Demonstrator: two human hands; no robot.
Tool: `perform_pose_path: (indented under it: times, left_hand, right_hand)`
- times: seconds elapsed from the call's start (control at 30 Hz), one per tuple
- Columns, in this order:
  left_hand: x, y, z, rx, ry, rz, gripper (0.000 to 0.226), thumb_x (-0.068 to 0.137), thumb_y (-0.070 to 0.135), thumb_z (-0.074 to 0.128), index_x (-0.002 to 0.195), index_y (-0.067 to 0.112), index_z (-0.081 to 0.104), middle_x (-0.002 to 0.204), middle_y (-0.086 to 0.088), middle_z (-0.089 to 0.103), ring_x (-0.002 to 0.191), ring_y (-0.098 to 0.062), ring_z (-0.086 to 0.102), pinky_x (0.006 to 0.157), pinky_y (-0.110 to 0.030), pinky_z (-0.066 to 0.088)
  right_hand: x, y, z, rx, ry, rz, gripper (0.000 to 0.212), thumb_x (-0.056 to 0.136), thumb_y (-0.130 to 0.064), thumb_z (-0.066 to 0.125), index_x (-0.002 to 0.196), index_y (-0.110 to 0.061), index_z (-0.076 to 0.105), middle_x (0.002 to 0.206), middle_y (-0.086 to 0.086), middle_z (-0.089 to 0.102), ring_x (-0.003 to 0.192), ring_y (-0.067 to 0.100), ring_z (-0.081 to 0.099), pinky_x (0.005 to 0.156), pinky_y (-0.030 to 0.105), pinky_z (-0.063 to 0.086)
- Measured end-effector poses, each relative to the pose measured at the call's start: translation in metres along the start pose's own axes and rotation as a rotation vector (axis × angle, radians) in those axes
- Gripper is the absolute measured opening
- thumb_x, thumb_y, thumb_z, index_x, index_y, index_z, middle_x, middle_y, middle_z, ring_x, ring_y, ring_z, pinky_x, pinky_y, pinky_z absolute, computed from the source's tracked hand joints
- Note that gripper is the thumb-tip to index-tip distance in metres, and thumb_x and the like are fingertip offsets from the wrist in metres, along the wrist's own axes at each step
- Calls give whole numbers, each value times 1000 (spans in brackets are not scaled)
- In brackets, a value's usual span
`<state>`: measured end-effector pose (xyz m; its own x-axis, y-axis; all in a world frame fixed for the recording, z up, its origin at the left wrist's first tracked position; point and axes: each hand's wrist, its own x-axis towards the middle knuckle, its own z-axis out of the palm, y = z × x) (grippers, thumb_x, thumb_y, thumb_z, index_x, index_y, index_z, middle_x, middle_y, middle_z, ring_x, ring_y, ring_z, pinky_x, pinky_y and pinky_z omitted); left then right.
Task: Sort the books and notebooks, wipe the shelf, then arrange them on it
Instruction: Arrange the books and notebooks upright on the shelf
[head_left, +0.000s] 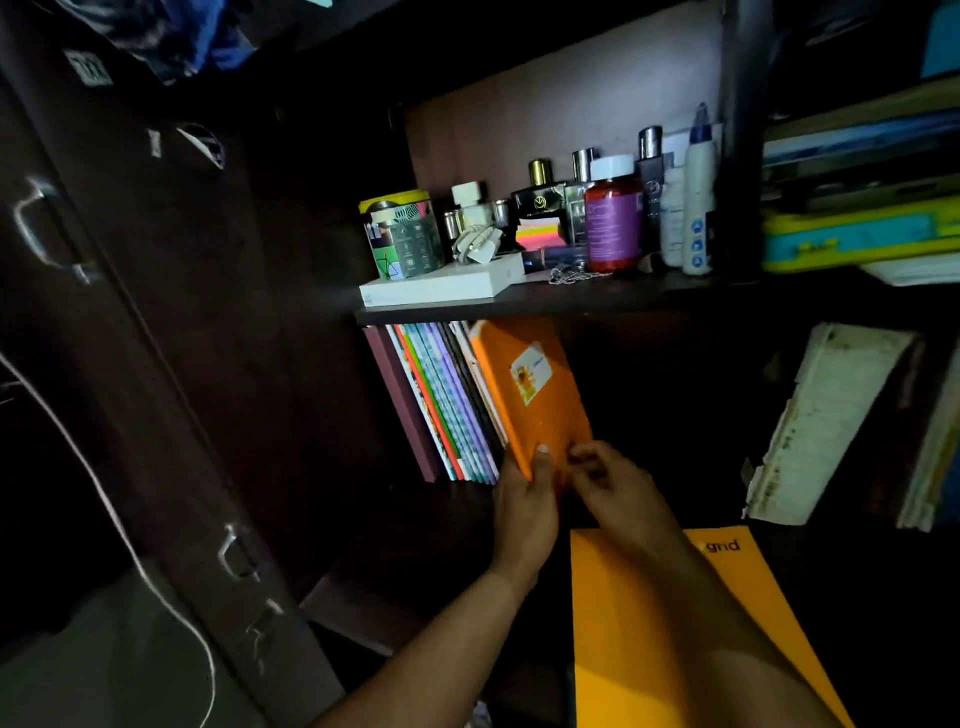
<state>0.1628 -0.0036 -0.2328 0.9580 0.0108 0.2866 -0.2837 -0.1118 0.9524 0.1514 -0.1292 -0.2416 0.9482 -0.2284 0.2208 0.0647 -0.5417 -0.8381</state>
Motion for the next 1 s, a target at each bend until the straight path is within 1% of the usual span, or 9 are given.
perform_pose_path:
  times: [0.1,0.17,0.27,0.37,0.5,0.67,0.8,0.9,1.0]
  left_hand:
    - [4,-4,-4,168,-33,118,56,93,59,60,140,36,41,135,11,56,120,-5,57,105,-31,47]
    - [3,-10,-11,361,55,202,68,86,59,58,139,21,42,131,5,48,119,-10,50,104,-30,43]
    - [5,-18,-23,387,143,259,52,88,39,63,135,28,43,127,0,60,114,-20,61,96,-36,51]
    - [9,-13,-21,268,163,220,54,86,26,81,124,35,42,109,10,70,90,-7,71,79,-33,60]
    - [19,-19,-19,139,179,159,42,79,13,85,99,29,52,90,-4,62,73,-13,68,66,-38,61]
    - [22,-29,-17,382,92,240,13,90,4,72,93,14,63,80,7,69,69,4,64,66,-12,46]
    - [22,-28,-16,435,17,266,8,94,18,63,92,20,70,85,11,72,80,1,67,77,-23,50]
    - [19,-29,-16,601,-98,254,30,92,37,45,93,23,71,101,5,73,98,-9,65,87,-28,47]
    - [16,-28,-14,689,-320,245,33,90,47,40,85,25,64,102,-6,68,104,-23,63,85,-34,44]
  right_hand:
    - [2,-2,3,-134,-193,-10,54,94,-54,51,146,-46,38,140,-8,59,128,20,55,111,43,41]
    - [4,-7,3,-112,-252,-3,67,85,-65,49,146,-54,24,145,-10,53,133,22,51,115,47,35]
    - [7,-14,8,-49,-279,-37,77,69,-72,54,137,-53,24,144,-8,51,131,23,52,114,49,35]
    - [6,-17,14,-204,-329,-82,78,91,-55,55,156,-38,15,158,0,39,146,24,37,124,54,13]
    - [11,-15,22,-310,-365,-88,72,103,-43,36,162,-28,-3,168,-1,18,155,18,15,122,58,-8]
    - [23,-13,26,-448,-356,-113,77,100,-34,38,162,-25,-8,169,6,9,154,26,13,122,58,0]
    - [27,-10,27,-429,-336,-94,73,103,-38,35,162,-27,-5,169,5,11,154,25,15,122,54,5]
    - [30,-13,18,-252,-233,-83,64,99,-37,49,158,-26,25,157,8,38,143,28,38,118,50,25]
    - [36,-15,1,-162,-58,-35,43,90,-18,53,133,-23,53,127,14,63,114,35,61,96,42,50]
